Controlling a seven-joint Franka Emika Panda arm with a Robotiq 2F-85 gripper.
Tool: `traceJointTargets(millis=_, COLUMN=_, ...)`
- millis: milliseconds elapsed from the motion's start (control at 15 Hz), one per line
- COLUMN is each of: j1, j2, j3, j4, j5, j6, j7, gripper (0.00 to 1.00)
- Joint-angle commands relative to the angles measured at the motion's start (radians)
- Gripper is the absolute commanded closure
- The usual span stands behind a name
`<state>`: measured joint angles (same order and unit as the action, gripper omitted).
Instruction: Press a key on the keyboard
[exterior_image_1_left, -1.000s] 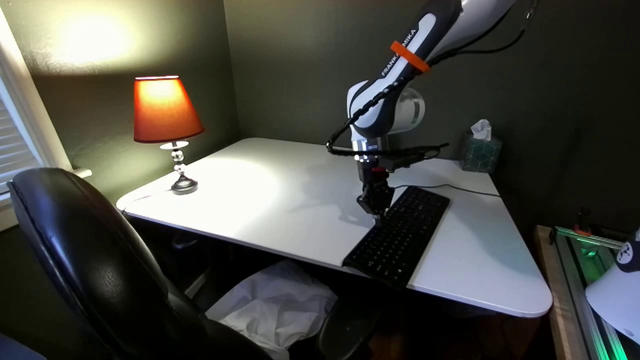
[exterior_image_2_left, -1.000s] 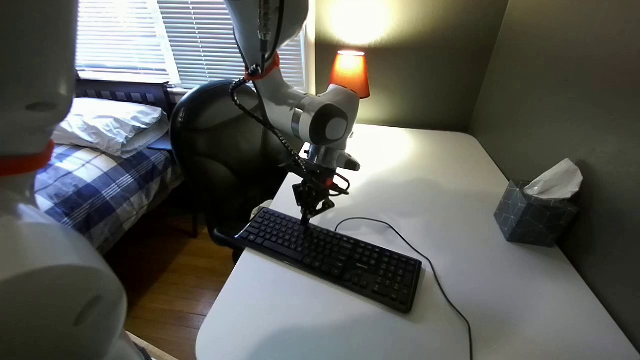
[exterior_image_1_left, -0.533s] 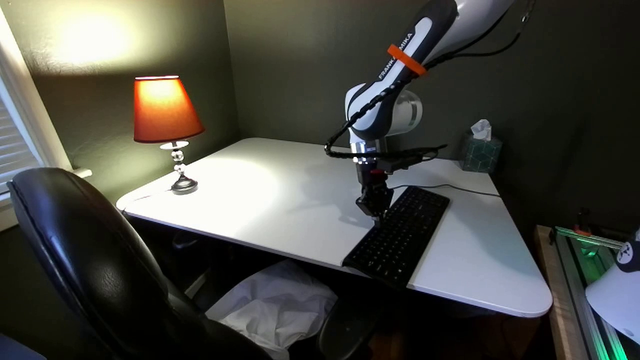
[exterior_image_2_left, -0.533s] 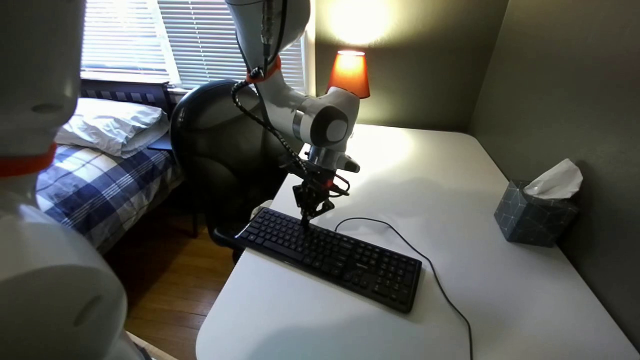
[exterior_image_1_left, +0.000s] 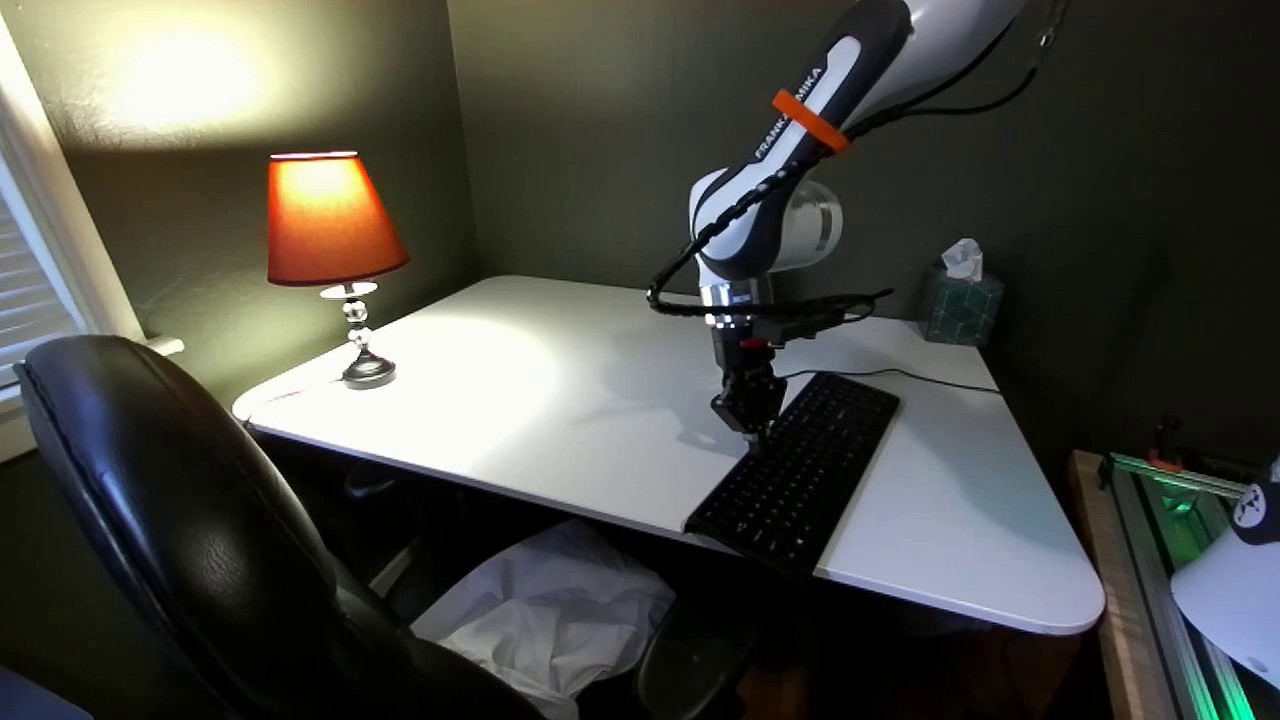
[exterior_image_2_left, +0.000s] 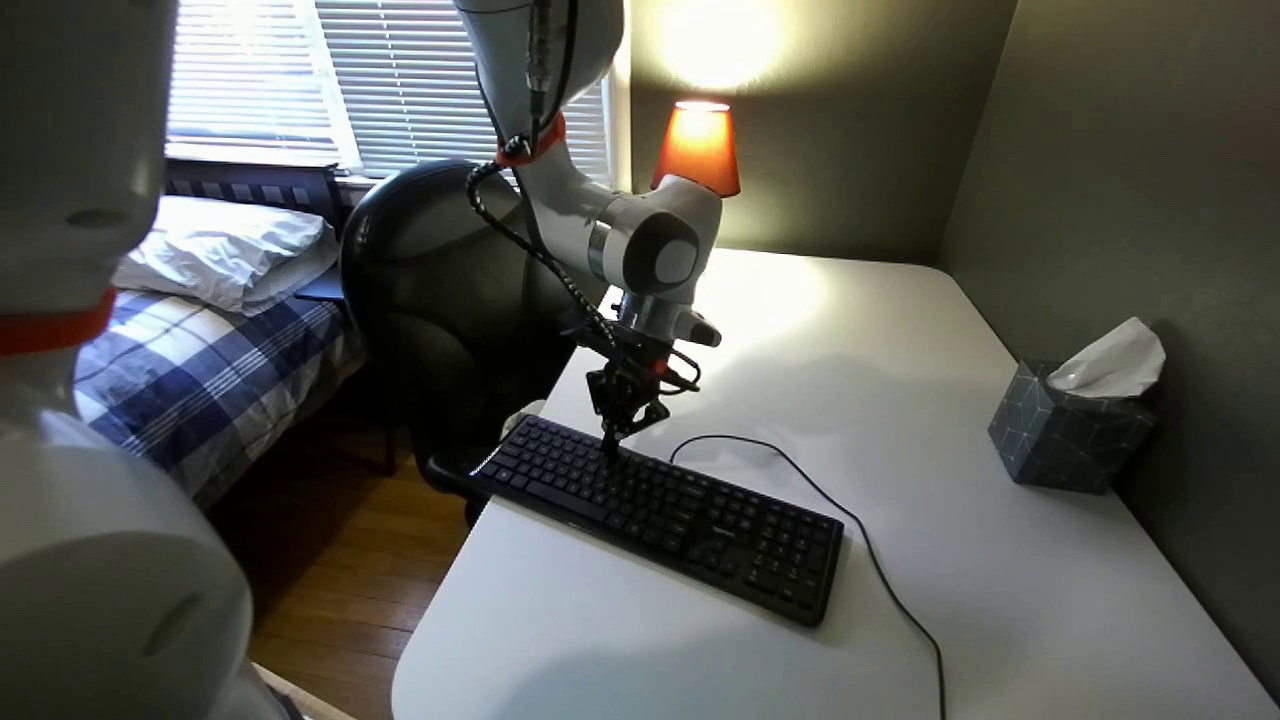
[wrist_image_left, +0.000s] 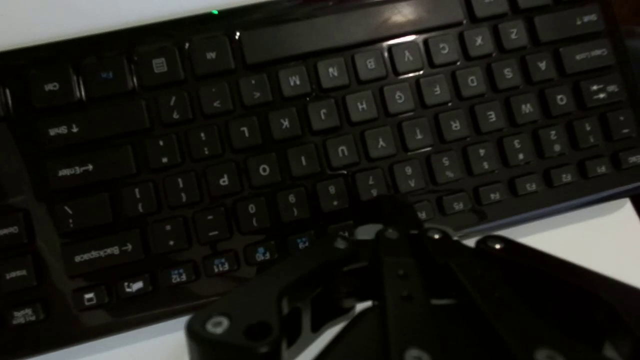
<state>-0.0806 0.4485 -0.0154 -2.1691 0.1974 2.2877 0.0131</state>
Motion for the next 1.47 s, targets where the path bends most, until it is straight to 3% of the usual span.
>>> traceJointTargets(millis=0, j1=-0.021, j2=0.021, j3=0.007, j4=0.018, j5=0.033, j6=-0.022, j7=-0.023, gripper=1.00)
traceJointTargets(millis=1133, j1=-0.025, j2=-0.094, j3=0.005, j4=-0.051, j5=0.041, j6=0.006, j7=-0.035, gripper=1.00)
traceJointTargets(millis=1200, j1=-0.023, j2=-0.107, j3=0.002, j4=-0.057, j5=0.039, j6=0.013, j7=-0.030, gripper=0.74)
traceJointTargets(millis=1267, j1=-0.019, j2=-0.118, j3=-0.001, j4=-0.062, j5=0.032, j6=0.015, j7=-0.025, gripper=0.73)
traceJointTargets(millis=1400, j1=-0.016, j2=-0.140, j3=-0.003, j4=-0.072, j5=0.028, j6=0.023, j7=-0.023, gripper=0.60)
